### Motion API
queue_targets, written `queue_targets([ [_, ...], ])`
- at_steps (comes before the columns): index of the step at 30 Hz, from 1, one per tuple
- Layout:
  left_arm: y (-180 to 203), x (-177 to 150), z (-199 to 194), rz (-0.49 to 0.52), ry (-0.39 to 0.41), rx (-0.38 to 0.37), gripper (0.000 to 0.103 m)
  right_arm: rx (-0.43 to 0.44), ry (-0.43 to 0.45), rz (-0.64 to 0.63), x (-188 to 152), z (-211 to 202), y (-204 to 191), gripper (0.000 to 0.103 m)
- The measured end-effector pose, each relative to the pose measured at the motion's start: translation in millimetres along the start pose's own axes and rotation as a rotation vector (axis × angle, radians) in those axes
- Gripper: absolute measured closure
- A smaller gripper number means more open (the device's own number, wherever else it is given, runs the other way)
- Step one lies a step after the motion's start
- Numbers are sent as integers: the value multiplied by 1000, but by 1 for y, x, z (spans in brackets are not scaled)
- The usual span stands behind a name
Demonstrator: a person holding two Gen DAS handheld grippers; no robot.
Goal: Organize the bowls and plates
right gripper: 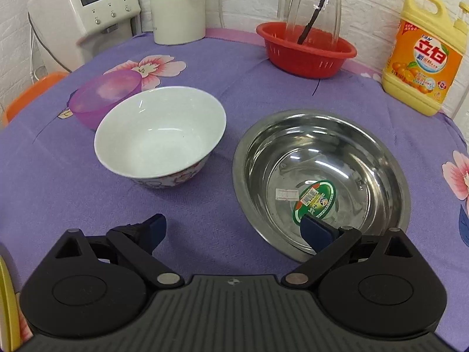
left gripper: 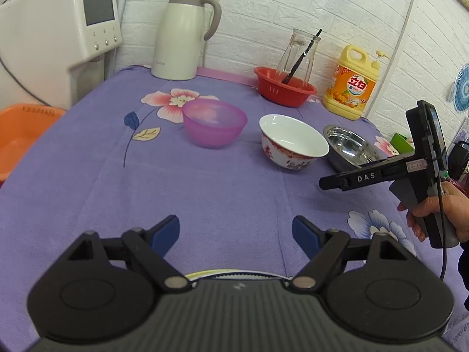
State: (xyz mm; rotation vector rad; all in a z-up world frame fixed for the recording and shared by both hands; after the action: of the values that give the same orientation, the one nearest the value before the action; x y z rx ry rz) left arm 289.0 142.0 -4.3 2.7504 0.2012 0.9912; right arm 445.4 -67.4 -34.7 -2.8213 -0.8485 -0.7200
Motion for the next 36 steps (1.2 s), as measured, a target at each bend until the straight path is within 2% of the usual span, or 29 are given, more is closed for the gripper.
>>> queue_targets([
  [4, 6, -4, -2, 17, -1, -24, 22, 24, -61, 0, -8, -4, -6, 0],
  [10, 18, -4, -6, 47, -11, -57, 22, 70, -44, 18, -36, -31, -15, 0],
  [13, 29, 1, -7, 70, -21, -82, 22, 49, 51, 39, -49, -55, -15, 0],
  [16, 42, 14, -2, 75, -32, -117, 22, -14, 213, 106, -60, -85, -1, 0],
  [18, 53, 28, 5, 64, -44, -151, 22, -86, 284, 185, -62, -92, 19, 0],
  [21, 73, 50, 29, 20, -85, -217, 22, -157, 289, 278, -57, -80, 51, 0],
  [24, 94, 66, 60, -38, -138, -246, 22, -154, 248, 334, -49, -57, 80, 0],
  [28, 119, 75, 101, -99, -194, -229, 22, -153, 172, 381, -44, -25, 106, 0],
  [31, 133, 76, 122, -146, -205, -216, 23, -150, 172, 390, -53, -14, 112, 0],
  [33, 142, 76, 133, -166, -197, -190, 23, -128, 172, 395, -60, -10, 113, 0],
  [36, 154, 76, 140, -145, -161, -102, 23, -126, 175, 400, -65, -8, 111, 0],
])
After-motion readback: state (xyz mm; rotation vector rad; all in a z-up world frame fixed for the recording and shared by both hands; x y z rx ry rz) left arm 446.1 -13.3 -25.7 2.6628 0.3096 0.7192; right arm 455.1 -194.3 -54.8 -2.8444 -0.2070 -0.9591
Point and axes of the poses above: each gripper's, at about its wrist camera, not at the fingertips, and z roughly the way its jaws point, y to its right, x to its top, the point moved 2 cm from there along z, roughly the way its jaws point, and after that the axes turned 13 degrees about -y, right-handed, at the moved point
